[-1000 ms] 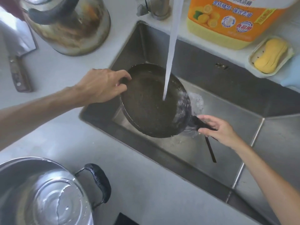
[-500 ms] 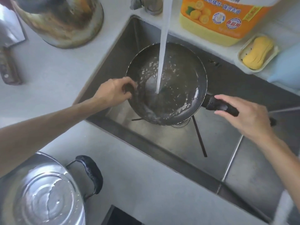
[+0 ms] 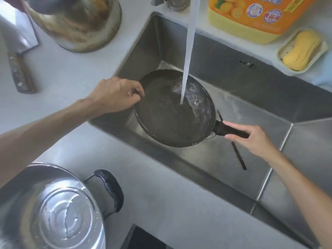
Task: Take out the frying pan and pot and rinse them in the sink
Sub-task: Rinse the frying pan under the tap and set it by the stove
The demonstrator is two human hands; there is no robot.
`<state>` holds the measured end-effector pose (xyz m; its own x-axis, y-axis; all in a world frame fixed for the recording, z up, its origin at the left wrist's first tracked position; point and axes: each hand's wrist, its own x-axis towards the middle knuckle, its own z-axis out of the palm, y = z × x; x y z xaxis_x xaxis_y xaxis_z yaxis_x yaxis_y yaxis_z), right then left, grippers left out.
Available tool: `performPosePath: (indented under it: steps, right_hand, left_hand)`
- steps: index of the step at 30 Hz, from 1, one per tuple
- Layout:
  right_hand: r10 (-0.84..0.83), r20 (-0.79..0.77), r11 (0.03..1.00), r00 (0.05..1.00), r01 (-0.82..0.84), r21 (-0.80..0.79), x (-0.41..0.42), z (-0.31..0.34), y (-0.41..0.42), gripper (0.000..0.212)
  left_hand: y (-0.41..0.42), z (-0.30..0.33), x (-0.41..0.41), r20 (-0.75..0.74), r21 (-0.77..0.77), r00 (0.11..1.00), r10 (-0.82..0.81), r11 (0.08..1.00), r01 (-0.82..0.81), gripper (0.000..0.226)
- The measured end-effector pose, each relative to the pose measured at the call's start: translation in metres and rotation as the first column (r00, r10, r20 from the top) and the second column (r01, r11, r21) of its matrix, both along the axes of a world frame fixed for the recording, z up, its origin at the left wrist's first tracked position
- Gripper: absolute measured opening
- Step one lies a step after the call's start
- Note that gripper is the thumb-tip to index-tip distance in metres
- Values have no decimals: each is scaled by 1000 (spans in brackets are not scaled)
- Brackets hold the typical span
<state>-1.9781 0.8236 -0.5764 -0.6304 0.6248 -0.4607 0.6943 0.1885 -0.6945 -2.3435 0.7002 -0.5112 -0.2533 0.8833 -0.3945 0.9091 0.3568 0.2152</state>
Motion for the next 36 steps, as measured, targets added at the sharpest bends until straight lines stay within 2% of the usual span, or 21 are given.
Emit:
performPosePath:
  steps: [3,6,8,10,11,12,14,16,18,20,21,25,27,29,32,35,36]
  right_hand:
    - [113,46,944,993,-121,307,-3,27,15,46]
    - [214,103,716,971,-228,660,-3,48,27,39]
    - [254,95,588,963,-232,775,1,51,29,33]
    - [224,50,544,973,-167,822,11,38,25,30]
    - [181,-6,577,983,-101,810,16,29,21,31]
    - [124,-88,658,988,-16,753,20,17,15,33]
    - [-31,-225,840,974,147,522,24,-3,-1,38]
    - [-207,-261,936,943,269,229,18,-16,-19,40]
    - [-257,-222,965,941,263,-3,9,-24,-27,48]
    - [-192,-187,977,964,169,-131,1,-25,-30,39]
    - [-133,-179,985,975,110,-135,-2,-23,-27,38]
    - [25,-36,1000,999,-25,18,-3,-8,-1,40]
    - [96,44,976,994,-103,190,-4,11,13,43]
    - [183,91,894,979,-204,399,-6,31,23,45]
    - [230,73,698,970,-217,683,-2,47,34,37]
    - [225,18,499,974,-132,856,11,40,32,28]
    - [200,3,476,980,-100,874,16,32,30,28]
  left_hand:
    - [-7,-25,2,53,-104,998,46,994,-41,25]
    - [-9,-51,18,78,-153,995,59,987,-47,29]
    - [-8,-62,26,84,-103,994,65,993,-56,29]
    - [-2,-59,27,83,-38,995,64,997,-61,26]
    - [2,-54,24,79,-8,995,54,999,-53,26]
    - [4,-46,21,71,28,997,33,999,-35,27]
    - [6,-27,15,29,147,998,-47,988,42,29]
    - [6,-3,13,-58,291,986,-158,942,168,32]
    - [8,18,12,-118,331,968,-219,911,247,39]
    - [15,29,9,-126,250,971,-203,941,229,45]
    - [18,29,6,-126,172,977,-174,966,195,43]
    - [17,11,-3,-67,-126,991,-112,987,103,32]
    - [13,-9,-2,-3,-255,996,-91,963,87,32]
    - [11,-29,1,63,-335,997,-32,941,51,33]
    - [10,-49,11,150,-287,984,100,956,-54,34]
    - [14,-49,17,169,-103,975,144,986,-128,30]
    - [16,-43,17,155,-38,979,136,991,-132,30]
